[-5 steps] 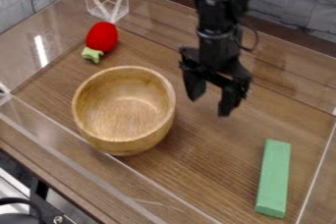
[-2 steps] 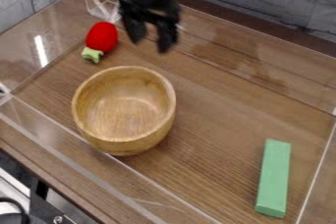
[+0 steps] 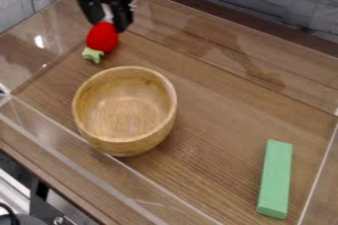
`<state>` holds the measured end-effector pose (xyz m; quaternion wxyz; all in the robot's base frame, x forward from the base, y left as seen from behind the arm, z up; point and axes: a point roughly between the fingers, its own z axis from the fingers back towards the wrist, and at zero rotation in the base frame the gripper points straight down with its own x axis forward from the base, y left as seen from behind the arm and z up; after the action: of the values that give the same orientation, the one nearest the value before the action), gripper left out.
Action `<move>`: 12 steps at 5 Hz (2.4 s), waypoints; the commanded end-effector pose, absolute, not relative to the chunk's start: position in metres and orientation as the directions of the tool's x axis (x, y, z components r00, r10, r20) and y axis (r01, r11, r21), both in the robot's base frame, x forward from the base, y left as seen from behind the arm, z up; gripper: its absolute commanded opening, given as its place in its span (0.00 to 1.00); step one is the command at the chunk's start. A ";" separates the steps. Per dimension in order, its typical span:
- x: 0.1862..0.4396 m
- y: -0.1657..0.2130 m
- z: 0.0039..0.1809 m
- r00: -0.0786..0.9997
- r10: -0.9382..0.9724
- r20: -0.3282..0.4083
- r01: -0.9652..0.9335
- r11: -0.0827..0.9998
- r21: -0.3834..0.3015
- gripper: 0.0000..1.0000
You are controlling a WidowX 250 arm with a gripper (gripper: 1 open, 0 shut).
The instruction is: Move the red fruit to the right side of the table
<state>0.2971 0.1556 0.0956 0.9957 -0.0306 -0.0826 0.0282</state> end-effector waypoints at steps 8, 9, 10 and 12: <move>0.327 0.195 0.051 0.978 0.116 0.176 -0.114 0.993 -0.025 1.00; 0.326 0.193 0.048 0.978 0.118 0.171 -0.114 0.993 -0.029 1.00; 0.326 0.190 0.045 0.979 0.119 0.166 -0.114 0.993 -0.036 1.00; 0.324 0.184 0.041 0.981 0.120 0.154 -0.113 0.992 -0.051 1.00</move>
<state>0.3189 0.1867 0.0352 0.9954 -0.0221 -0.0692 0.0628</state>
